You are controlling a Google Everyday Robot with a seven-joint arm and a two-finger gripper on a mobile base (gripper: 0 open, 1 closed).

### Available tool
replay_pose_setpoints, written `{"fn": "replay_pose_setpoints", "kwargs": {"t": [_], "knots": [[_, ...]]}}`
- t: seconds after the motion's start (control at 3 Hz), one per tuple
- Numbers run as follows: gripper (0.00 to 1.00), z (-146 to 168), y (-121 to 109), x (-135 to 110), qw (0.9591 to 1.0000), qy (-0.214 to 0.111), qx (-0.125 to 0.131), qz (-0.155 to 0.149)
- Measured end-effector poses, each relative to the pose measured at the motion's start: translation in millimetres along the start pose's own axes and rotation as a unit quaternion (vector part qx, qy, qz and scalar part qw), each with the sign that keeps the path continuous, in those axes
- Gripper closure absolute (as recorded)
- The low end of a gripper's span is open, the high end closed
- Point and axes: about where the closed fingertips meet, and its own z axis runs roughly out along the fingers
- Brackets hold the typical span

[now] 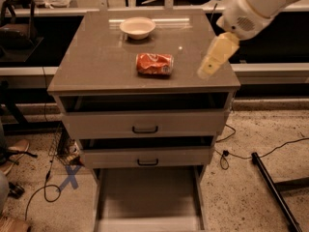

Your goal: Place coke can into bottom drawer

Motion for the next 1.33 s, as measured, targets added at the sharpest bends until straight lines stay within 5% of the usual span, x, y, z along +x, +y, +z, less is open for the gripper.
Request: {"fn": "replay_pose_setpoints", "kwargs": {"t": [0.33, 1.33], "knots": [[0.00, 66, -28, -40, 0.9991, -0.025, -0.015, 0.030], [0.00, 154, -34, -86, 0.9995, -0.006, -0.010, 0.030]]}}
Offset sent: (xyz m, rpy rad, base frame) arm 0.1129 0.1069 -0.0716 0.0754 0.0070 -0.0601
